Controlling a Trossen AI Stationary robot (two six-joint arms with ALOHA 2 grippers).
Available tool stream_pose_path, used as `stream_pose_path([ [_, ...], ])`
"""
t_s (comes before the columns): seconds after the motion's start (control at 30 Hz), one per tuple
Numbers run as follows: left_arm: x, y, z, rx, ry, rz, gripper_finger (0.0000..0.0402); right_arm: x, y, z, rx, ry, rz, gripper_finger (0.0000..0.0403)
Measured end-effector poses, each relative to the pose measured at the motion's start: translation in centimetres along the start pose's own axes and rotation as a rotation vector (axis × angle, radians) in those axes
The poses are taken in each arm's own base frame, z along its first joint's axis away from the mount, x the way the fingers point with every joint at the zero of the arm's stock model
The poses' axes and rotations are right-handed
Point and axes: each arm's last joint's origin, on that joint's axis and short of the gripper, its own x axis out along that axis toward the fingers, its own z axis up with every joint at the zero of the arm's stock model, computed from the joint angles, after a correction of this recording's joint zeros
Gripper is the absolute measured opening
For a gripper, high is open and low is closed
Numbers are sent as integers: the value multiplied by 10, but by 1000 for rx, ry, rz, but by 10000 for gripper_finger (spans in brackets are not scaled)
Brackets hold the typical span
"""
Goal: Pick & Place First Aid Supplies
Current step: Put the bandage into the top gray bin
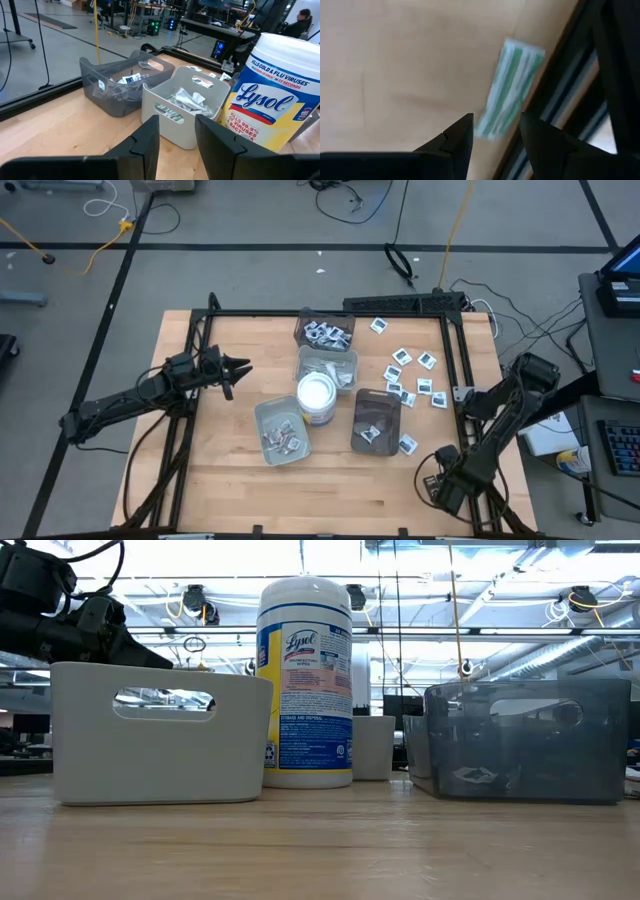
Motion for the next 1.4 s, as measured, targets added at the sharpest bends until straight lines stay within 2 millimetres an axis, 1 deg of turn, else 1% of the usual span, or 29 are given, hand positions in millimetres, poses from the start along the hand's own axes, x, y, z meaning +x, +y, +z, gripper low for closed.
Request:
stream_pose_path([
  [0.23, 0, 0, 0, 0, 0, 0, 129, 22, -6, 8, -15, 32, -15, 155],
  [0.5, 0, 0, 0, 0, -1, 0, 129, 34, -6, 15, -47, 96, -24, 150],
  [0.77, 0, 0, 0, 0, 0, 0, 129, 39, 0, 22, -132, 244, -52, 105],
  [1.13, 0, 0, 0, 0, 0, 0, 129, 38, 3, 28, -286, 192, -5, 74],
  [1.23, 0, 0, 0, 0, 0, 0, 129, 38, 5, 29, -295, 185, 9, 50],
  [1.33, 0, 0, 0, 0, 0, 0, 129, 37, 7, 32, -307, 186, 16, 14],
  [1.4, 0, 0, 0, 0, 0, 0, 129, 36, 8, 33, -311, 188, 21, 5],
])
